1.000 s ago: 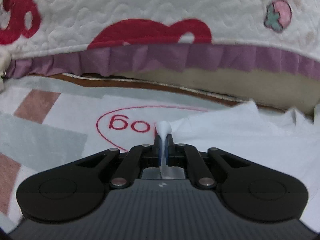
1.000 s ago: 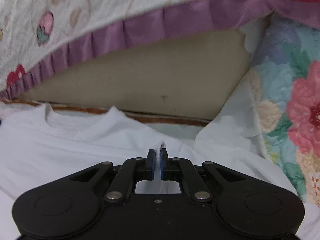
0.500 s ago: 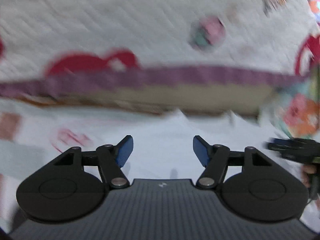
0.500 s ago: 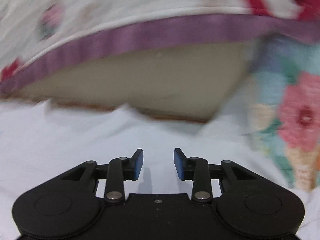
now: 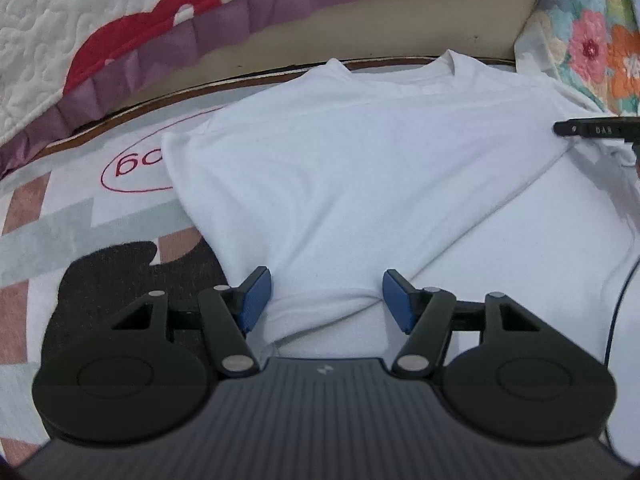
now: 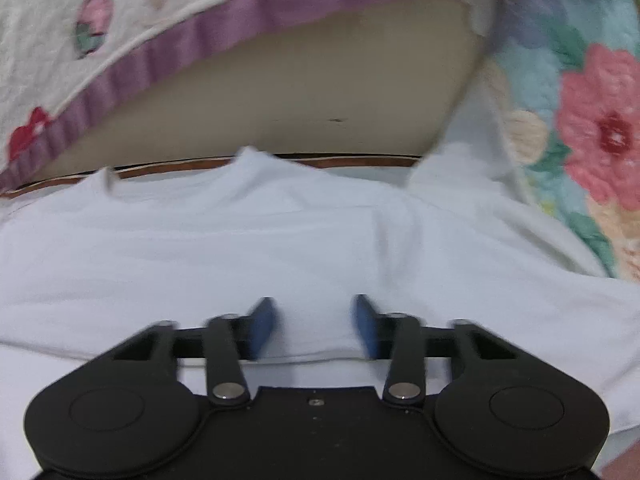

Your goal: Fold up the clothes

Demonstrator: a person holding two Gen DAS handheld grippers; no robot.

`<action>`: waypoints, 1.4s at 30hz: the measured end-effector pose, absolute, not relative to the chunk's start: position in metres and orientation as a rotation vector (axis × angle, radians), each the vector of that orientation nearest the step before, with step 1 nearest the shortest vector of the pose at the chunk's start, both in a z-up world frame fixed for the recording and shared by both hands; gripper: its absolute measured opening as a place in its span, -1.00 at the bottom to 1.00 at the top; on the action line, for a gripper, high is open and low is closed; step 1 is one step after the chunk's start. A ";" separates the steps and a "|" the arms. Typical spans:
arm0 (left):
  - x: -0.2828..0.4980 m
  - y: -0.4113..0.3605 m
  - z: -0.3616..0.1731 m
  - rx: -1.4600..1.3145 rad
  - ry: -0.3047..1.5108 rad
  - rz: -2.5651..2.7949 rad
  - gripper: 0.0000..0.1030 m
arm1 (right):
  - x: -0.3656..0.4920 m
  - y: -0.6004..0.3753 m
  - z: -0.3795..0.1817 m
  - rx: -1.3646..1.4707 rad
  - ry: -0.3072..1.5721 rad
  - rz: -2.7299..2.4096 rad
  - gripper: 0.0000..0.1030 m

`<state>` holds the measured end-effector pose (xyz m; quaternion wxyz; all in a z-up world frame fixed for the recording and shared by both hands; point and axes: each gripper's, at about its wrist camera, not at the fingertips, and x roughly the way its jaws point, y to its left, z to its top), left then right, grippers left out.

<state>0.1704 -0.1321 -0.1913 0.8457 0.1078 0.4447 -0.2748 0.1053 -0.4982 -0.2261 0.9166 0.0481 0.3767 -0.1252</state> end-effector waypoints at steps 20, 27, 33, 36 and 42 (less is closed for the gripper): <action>0.121 -0.234 -0.175 0.318 0.860 -0.748 0.19 | -0.046 -0.656 -0.150 0.272 0.511 -0.726 -0.02; 0.103 -0.348 -0.162 0.314 0.825 -1.004 0.18 | -0.086 -0.676 -0.152 -0.137 0.647 -0.867 0.06; 0.098 -0.445 -0.160 0.298 0.817 -1.170 0.03 | -0.075 -0.696 -0.157 -0.206 0.618 -0.902 0.15; 0.099 -0.461 -0.168 0.280 0.816 -1.172 -0.02 | -0.062 -0.710 -0.156 -0.213 0.627 -0.928 0.18; 0.117 -0.465 -0.174 0.175 0.831 -1.172 -0.03 | -0.048 -0.713 -0.167 -0.230 0.642 -0.922 0.29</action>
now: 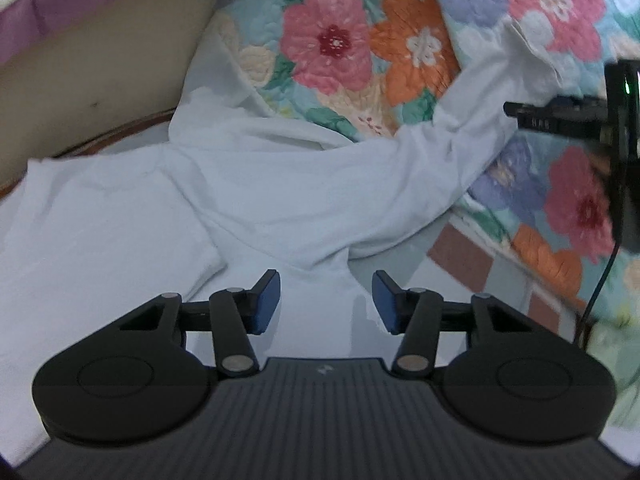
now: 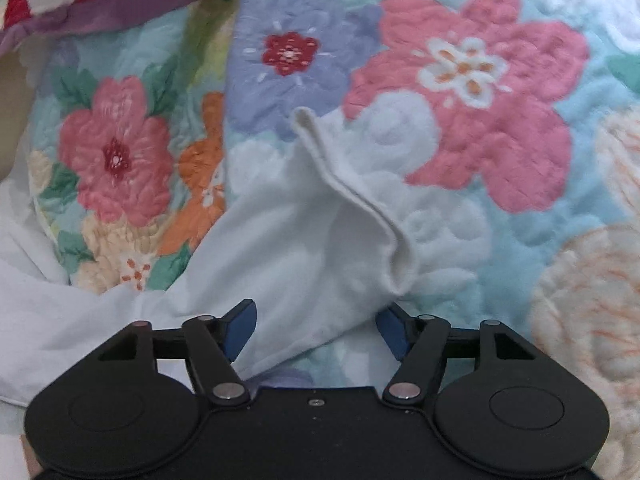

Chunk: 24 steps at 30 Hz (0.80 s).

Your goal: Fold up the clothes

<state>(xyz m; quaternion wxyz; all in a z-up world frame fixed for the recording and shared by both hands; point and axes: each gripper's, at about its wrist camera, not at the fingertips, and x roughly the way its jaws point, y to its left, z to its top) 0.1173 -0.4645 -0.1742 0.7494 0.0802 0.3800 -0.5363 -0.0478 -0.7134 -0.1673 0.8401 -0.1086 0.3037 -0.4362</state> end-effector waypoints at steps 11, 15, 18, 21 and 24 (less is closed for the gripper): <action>0.114 -0.440 -0.150 0.028 0.667 -1.235 -0.03 | -0.026 -0.676 -0.117 0.188 0.491 -0.566 -0.92; 0.118 -0.419 -0.141 -0.018 0.620 -1.214 -0.03 | 0.004 -0.645 -0.100 0.390 0.455 -0.339 -0.92; 0.125 -0.399 -0.136 -0.051 0.601 -1.177 0.02 | 0.029 -0.620 -0.095 0.521 0.446 -0.189 -0.92; 0.133 -0.380 -0.131 -0.083 0.582 -1.140 0.20 | 0.048 -0.592 -0.099 0.588 0.463 -0.055 -0.92; 0.141 -0.360 -0.125 -0.116 0.564 -1.102 0.23 | 0.065 -0.556 -0.099 0.544 0.494 0.079 -0.92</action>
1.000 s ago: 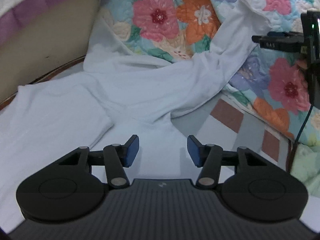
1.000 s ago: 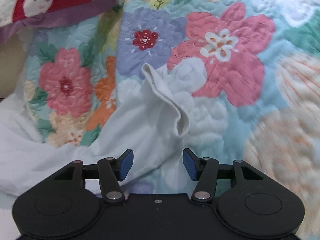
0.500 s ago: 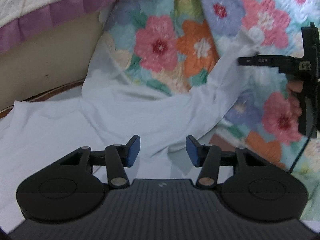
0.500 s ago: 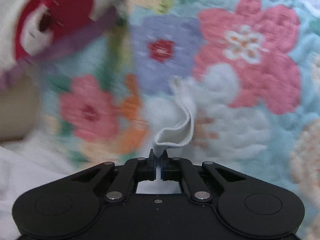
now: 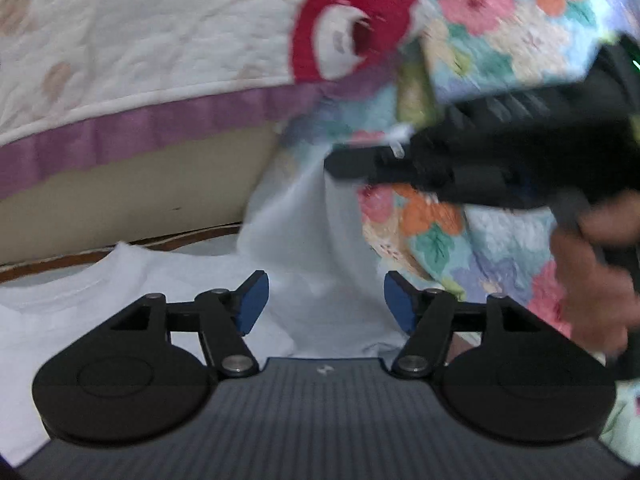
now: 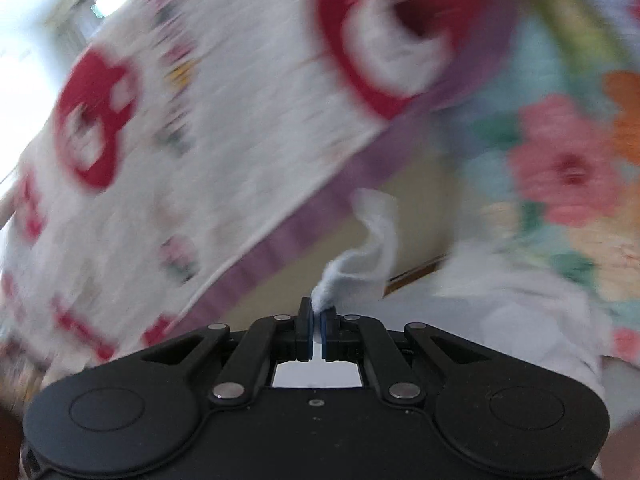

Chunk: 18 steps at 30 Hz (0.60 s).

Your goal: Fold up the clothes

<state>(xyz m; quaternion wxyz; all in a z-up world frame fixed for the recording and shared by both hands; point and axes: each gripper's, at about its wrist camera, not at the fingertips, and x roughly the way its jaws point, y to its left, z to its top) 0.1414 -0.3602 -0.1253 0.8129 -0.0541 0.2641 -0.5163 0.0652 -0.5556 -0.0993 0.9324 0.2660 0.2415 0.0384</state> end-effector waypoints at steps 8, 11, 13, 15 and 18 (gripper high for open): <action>0.166 -0.308 -0.127 -0.188 0.581 -0.926 -0.88 | 0.073 -0.509 -0.106 0.571 0.467 0.345 -0.81; 0.180 -0.287 -0.133 -0.187 0.616 -0.858 -0.88 | 0.049 -0.520 -0.116 0.492 0.447 0.303 -0.72; 0.185 -0.273 -0.140 -0.188 0.650 -0.815 -0.86 | 0.035 -0.528 -0.130 0.368 0.498 0.192 -0.48; 0.183 -0.258 -0.150 -0.192 0.699 -0.775 -0.82 | 0.030 -0.530 -0.156 0.171 0.626 0.040 -0.42; 0.180 -0.235 -0.165 -0.198 0.773 -0.714 -0.82 | 0.020 -0.530 -0.199 0.008 0.783 -0.125 -0.42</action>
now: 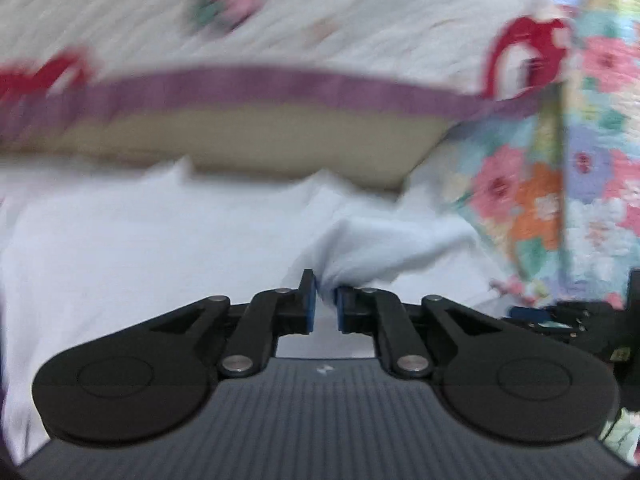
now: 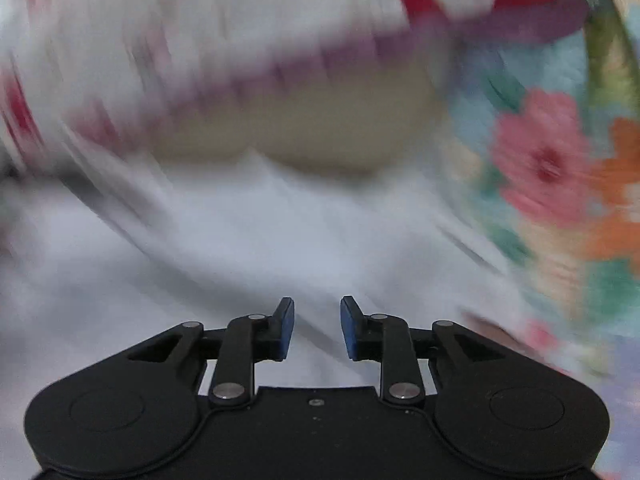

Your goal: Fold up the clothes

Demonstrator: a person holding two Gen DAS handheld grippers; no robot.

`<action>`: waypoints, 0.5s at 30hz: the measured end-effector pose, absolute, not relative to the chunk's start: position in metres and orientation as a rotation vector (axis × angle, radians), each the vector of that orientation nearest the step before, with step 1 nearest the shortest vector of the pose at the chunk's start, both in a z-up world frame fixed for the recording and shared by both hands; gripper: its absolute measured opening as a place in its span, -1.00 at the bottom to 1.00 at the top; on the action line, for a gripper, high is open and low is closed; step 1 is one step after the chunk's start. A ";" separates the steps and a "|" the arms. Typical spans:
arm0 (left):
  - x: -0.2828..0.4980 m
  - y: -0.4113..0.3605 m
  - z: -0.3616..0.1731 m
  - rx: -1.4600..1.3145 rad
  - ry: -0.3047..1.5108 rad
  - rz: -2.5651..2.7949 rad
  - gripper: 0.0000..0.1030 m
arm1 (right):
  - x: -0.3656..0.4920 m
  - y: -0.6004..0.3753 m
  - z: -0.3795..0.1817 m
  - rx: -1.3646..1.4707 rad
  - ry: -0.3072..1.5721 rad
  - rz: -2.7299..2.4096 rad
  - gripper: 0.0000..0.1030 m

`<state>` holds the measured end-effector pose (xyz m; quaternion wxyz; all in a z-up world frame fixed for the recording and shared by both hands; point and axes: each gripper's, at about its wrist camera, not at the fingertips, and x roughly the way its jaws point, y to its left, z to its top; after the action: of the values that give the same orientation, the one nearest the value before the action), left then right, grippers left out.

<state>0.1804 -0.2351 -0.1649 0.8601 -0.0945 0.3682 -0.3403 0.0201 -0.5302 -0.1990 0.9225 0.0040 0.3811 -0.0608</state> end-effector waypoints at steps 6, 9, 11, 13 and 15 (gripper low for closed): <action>0.177 -0.193 -0.189 -0.216 0.895 -0.611 -0.57 | 0.003 -0.536 -0.216 0.097 0.770 -0.184 -0.38; 0.179 -0.185 -0.180 -0.235 0.865 -0.625 -0.13 | 0.015 -0.525 -0.217 -0.023 0.794 -0.160 -0.31; 0.182 -0.182 -0.182 -0.237 0.869 -0.625 -0.07 | 0.023 -0.516 -0.218 -0.107 0.809 -0.143 -0.11; 0.183 -0.183 -0.186 -0.217 0.873 -0.628 -0.07 | 0.030 -0.514 -0.219 -0.131 0.821 -0.129 -0.12; 0.176 -0.189 -0.187 -0.126 0.865 -0.660 -0.07 | 0.032 -0.513 -0.220 -0.119 0.843 -0.099 -0.25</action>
<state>0.1765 -0.1894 -0.1868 0.8537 -0.0600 0.4113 -0.3138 0.0325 -0.5128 -0.2203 0.9096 -0.0577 0.4086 -0.0479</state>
